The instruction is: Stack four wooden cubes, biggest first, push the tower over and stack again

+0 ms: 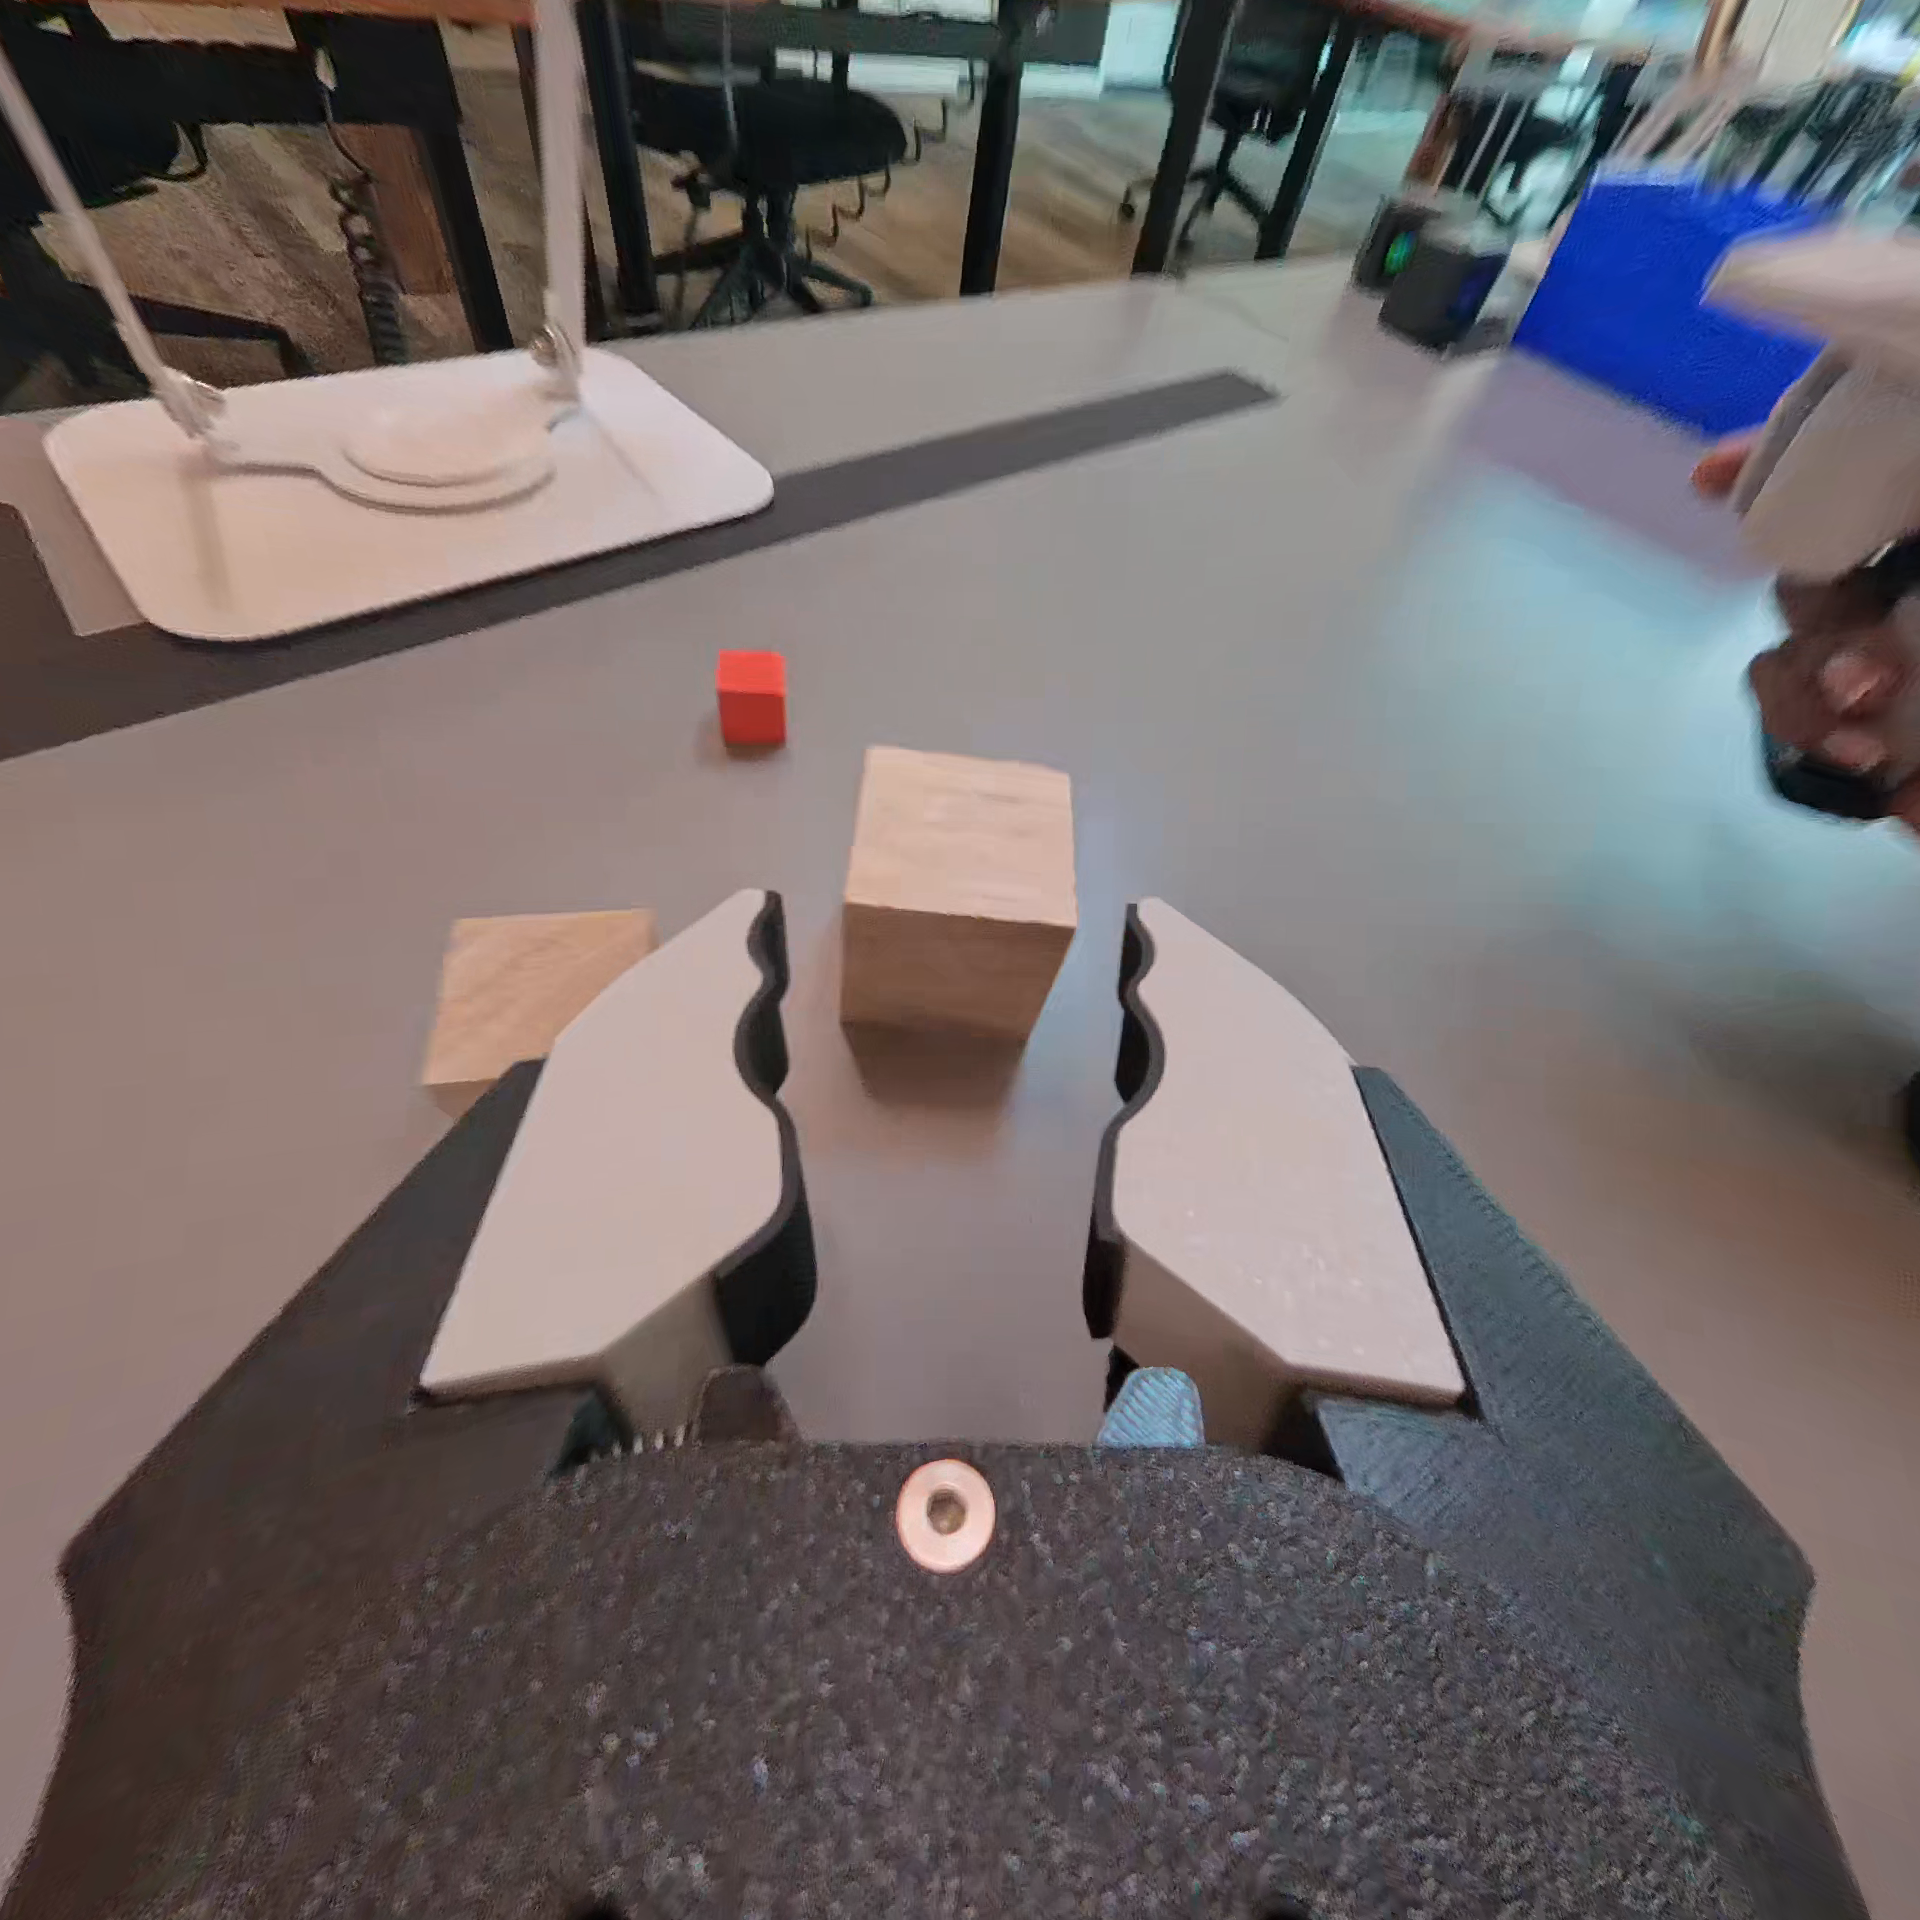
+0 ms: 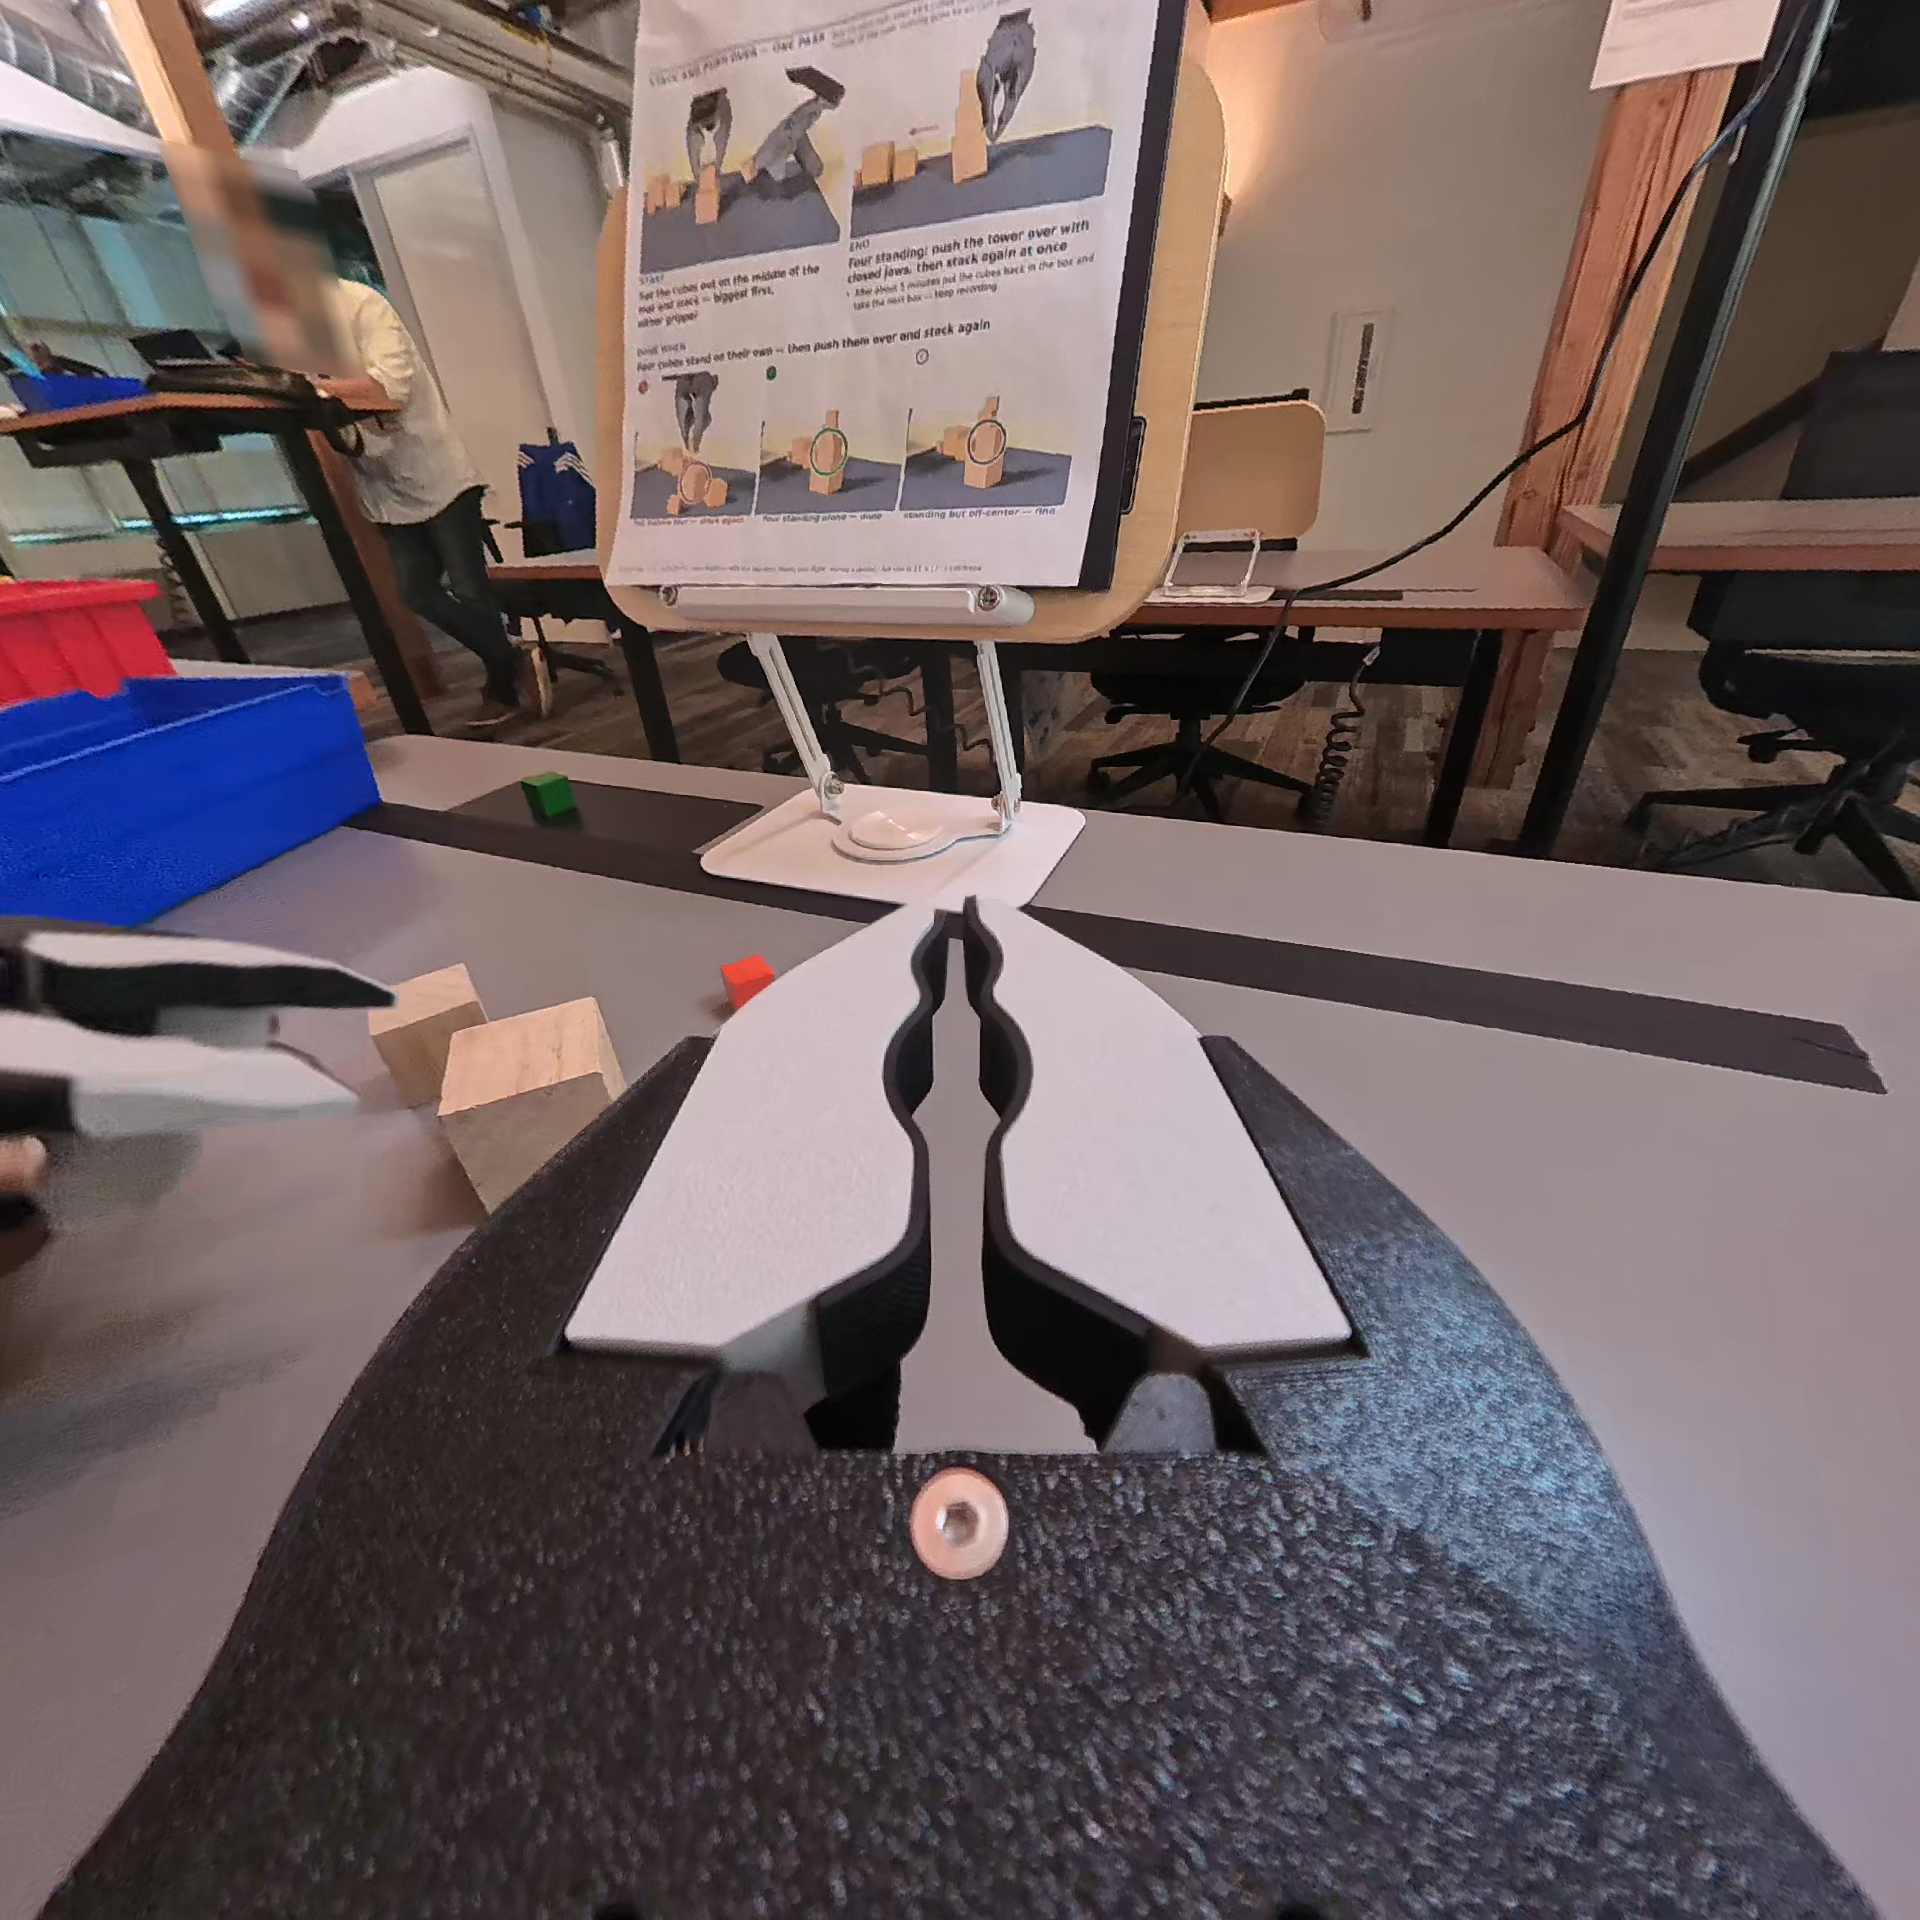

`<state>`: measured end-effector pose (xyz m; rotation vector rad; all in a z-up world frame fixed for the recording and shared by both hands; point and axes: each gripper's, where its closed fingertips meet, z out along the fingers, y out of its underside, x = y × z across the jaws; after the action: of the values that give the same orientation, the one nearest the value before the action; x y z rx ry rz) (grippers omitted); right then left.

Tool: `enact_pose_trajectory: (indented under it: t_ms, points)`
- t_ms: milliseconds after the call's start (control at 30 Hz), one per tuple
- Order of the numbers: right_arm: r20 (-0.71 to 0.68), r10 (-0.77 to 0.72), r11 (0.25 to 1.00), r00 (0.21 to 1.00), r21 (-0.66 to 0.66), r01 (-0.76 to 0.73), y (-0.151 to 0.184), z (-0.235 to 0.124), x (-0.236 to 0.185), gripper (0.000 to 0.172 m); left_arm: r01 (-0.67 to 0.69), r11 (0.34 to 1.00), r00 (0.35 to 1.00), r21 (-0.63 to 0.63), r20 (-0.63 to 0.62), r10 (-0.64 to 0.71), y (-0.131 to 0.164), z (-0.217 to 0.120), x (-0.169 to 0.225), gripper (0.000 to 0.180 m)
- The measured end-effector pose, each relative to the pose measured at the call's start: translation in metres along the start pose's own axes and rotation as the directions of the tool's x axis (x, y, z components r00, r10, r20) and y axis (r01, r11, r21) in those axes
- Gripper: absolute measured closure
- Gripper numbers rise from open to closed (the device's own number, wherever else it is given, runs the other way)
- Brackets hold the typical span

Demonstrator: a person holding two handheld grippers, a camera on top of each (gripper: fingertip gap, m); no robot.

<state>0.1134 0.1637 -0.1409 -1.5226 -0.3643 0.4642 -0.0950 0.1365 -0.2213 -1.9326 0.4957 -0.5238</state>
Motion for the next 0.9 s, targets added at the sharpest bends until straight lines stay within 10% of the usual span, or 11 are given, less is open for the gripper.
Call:
enact_pose_trajectory:
  t_ms: [367,667,900]
  points:
    - [0.025,0.004,1.000,1.000,-0.008,-0.004,0.000,0.001,-0.004,0.169,-0.232,0.948,0.965,-0.217,0.073,0.252,0.026,0.055,0.001,0.120]
    - [0.025,0.003,1.000,1.000,-0.004,-0.003,-0.001,0.000,-0.005,0.169,-0.082,0.990,0.935,0.115,0.352,0.037,-0.038,-0.052,-0.053,0.120]
    - [0.031,-0.001,1.000,1.000,-0.015,0.002,0.003,0.001,-0.009,0.170,0.156,0.988,0.843,0.001,0.521,-0.133,0.035,-0.090,-0.115,0.120]
